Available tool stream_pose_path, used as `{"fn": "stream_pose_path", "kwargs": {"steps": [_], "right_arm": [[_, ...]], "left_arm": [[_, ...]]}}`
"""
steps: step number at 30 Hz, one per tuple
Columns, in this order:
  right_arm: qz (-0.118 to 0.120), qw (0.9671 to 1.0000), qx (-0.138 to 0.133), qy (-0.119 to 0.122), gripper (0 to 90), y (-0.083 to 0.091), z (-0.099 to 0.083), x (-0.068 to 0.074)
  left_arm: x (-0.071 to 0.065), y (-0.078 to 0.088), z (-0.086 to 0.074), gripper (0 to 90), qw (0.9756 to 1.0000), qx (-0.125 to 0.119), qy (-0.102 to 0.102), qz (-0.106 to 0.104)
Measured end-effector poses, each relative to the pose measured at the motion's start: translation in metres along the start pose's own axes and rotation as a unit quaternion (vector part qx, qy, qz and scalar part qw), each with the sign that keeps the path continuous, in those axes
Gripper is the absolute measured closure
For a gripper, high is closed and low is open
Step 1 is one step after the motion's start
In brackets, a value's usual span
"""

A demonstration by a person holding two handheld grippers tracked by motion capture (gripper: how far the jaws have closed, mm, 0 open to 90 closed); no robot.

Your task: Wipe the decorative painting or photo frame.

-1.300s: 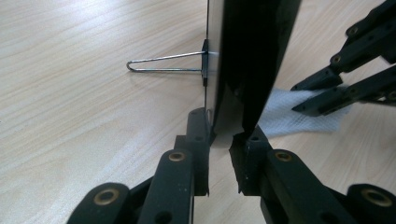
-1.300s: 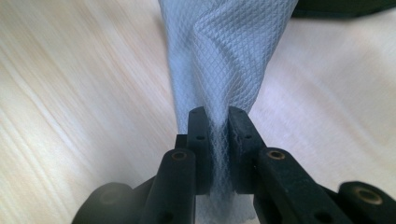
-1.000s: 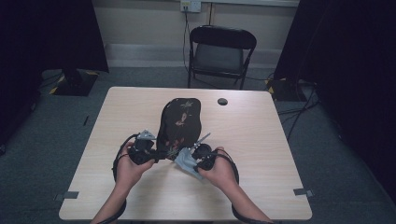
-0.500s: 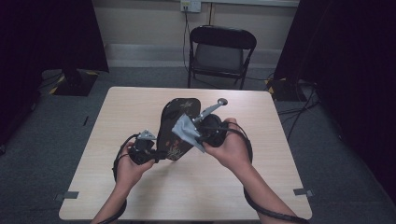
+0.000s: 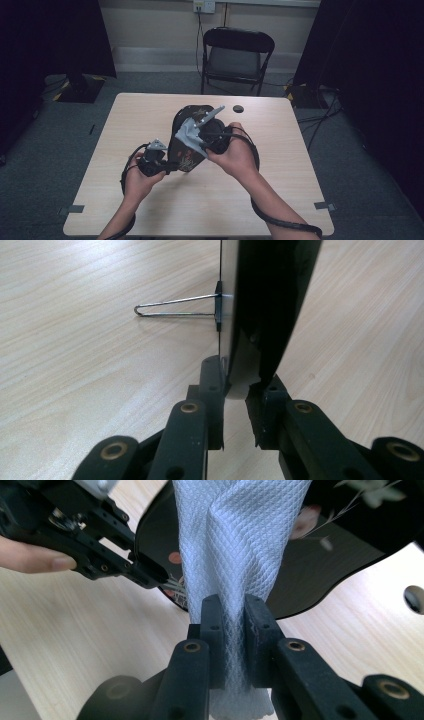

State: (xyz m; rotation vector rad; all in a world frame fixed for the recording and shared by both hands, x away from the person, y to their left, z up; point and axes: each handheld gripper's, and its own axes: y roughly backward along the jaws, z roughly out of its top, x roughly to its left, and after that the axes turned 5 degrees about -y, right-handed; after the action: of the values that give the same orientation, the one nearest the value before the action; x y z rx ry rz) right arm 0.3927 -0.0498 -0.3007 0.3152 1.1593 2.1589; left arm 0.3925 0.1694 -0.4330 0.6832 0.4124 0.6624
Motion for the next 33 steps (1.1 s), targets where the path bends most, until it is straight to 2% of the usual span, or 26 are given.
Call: {"fn": "stream_pose_path", "kwargs": {"steps": [10, 19, 33], "right_arm": [[0.023, 0.9991, 0.034, -0.006, 81.5, -0.040, -0.023, 0.007], [0.038, 0.9968, 0.066, -0.024, 81.5, -0.078, -0.049, 0.012], [0.055, 0.9915, 0.106, -0.051, 81.5, -0.116, -0.084, 0.011]], "left_arm": [[0.000, 0.000, 0.000, 78.4, 1.0000, 0.000, -0.001, 0.001], [0.000, 0.000, 0.000, 78.3, 1.0000, 0.001, -0.001, 0.000], [-0.001, 0.001, -0.001, 77.8, 1.0000, -0.005, -0.001, 0.007]]}}
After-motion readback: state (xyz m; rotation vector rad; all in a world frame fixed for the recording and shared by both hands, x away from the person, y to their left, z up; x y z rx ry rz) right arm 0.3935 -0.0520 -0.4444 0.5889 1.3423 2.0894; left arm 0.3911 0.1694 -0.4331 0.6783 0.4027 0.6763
